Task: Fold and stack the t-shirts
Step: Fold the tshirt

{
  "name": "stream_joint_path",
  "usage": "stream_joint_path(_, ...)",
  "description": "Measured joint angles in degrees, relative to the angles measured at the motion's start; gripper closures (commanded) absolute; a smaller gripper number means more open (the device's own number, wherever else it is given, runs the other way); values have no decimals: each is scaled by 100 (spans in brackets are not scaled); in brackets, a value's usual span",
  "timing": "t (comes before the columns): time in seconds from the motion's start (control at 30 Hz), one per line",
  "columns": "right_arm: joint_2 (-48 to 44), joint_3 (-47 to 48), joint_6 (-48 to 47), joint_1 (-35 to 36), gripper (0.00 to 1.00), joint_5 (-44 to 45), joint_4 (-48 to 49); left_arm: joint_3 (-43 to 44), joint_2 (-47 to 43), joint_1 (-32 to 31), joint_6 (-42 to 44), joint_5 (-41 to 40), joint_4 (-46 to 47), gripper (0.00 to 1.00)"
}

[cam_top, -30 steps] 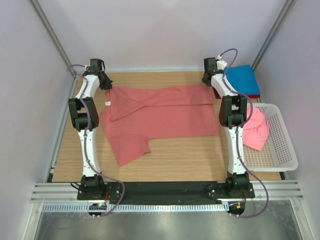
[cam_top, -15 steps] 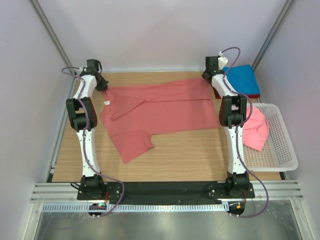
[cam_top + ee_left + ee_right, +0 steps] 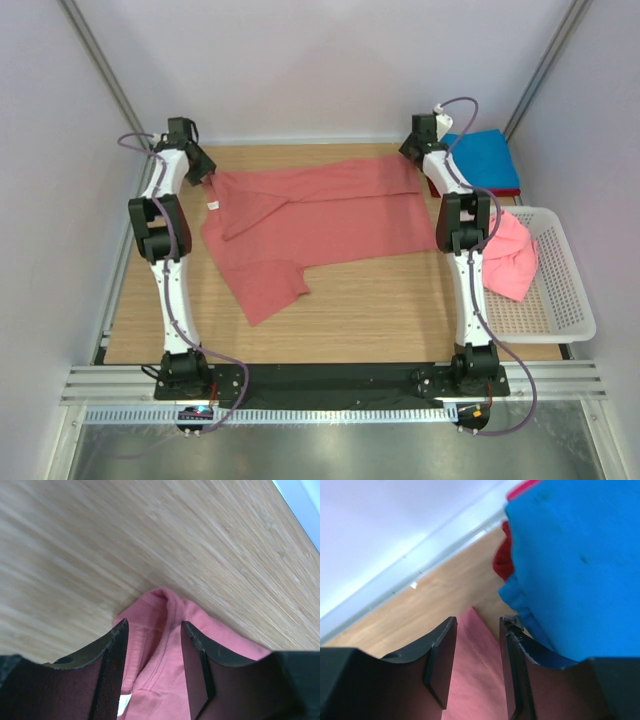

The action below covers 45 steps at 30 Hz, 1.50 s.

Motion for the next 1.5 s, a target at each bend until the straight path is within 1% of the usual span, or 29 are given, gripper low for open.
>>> stream_joint_path(0.1, -264, -308, 13, 2, 53, 2, -238, 2, -170, -7, -13, -321, -358, 51)
stream_joint_path(0.23, -925, -868, 26, 15, 56, 22, -833, -15, -616, -74, 101, -782, -964, 52)
stream_joint_path(0.3, -1281, -1128, 39, 39, 56, 52, -1051, -160, -931, -146, 153, -925, -1152, 52)
stream_joint_path(0.37, -1742, -1517, 42, 92, 57, 103, -1255, -621, -1401, -280, 232, -1016, -1202, 52)
stream_joint_path(0.5, -2643, -2474, 46, 269, 60, 133, -1447, -1915, -2428, -691, 219, -962, -1320, 52)
stream_joint_path(0.6, -3132, -3235, 109, 452, 61, 122, -1513, -3018, -3106, -1060, 96, -675, -1209, 53)
stream_joint_path(0.7, -3379, -3967, 127, 638, 61, 107, -1576, -3969, -3523, -1379, -101, -221, -1150, 55)
stream_joint_path(0.77, -3429, -4354, 136, 721, 62, 85, -1613, -4273, -3565, -1519, -236, 11, -1091, 55)
stream_joint_path(0.87, -3432, -4857, 149, 828, 62, 42, -1655, -4551, -3491, -1534, -413, 232, -1119, 56)
stream_joint_path(0.97, -3681, -5289, 175, 831, 63, 52, -1473, -4520, -3281, -1484, -533, 184, -1209, 57)
stream_joint_path(1.13, -4205, -6205, 308, 831, 64, 114, -1226, -4505, -2828, -1469, -726, -120, -1482, 56)
stream_joint_path(1.33, -4387, -6496, 450, 1023, 64, 413, -986, -4566, -2706, -1469, -999, -562, -1827, 55)
stream_joint_path(1.5, -4538, -6649, 651, 1473, 65, 793, -1303, -4592, -2704, -1377, -1145, -964, -2090, 54)
